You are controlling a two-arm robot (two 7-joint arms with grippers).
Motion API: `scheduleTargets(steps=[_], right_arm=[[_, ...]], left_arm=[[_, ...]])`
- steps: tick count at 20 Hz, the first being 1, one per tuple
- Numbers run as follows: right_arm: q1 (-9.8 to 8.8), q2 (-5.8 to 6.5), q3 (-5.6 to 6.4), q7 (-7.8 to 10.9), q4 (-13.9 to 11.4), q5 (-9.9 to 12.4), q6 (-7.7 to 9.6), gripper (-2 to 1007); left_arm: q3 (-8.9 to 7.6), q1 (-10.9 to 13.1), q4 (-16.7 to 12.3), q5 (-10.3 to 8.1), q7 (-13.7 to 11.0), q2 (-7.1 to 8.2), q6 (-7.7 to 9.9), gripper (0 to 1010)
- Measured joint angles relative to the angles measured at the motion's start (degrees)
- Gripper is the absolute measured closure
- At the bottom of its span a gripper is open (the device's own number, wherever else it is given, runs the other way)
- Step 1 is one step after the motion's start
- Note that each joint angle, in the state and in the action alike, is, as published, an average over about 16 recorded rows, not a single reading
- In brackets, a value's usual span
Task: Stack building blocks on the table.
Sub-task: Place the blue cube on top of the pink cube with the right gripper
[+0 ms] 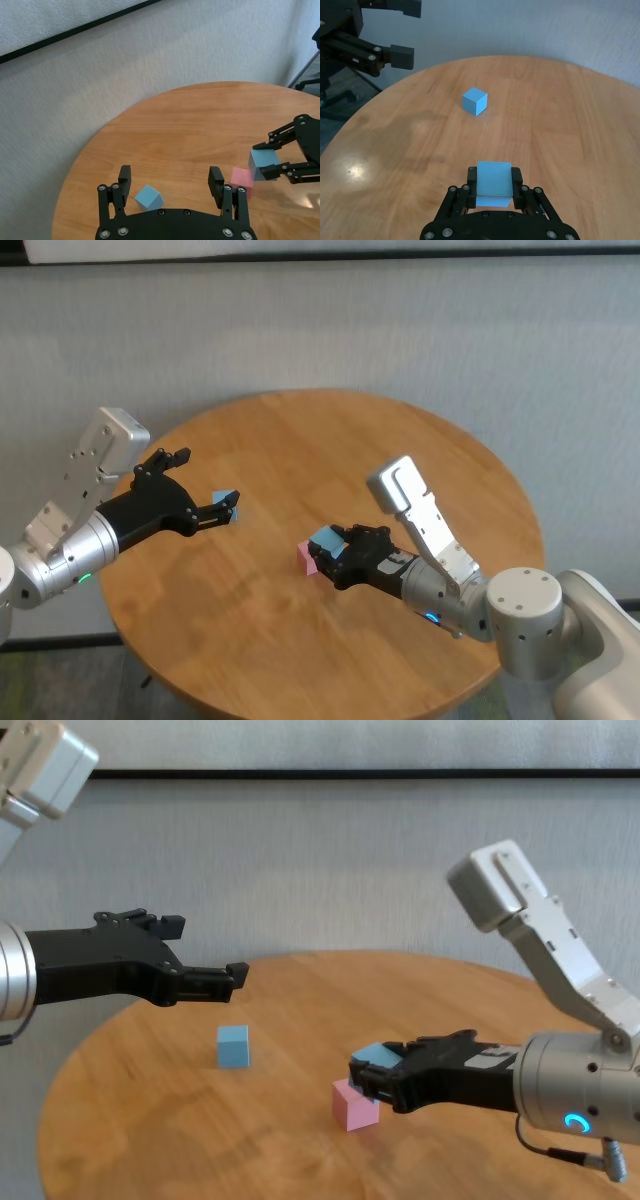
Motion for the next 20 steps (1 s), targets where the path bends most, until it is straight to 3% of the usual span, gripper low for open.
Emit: scheduleTargets(steps=[20], right_arm=[[0.69,-1.42,-0.69,-1.03,2.09,-1.51,-1.8,639]], left_arm=[[0.0,0.0,0.0,0.0,0.0,0.0,0.0,9]])
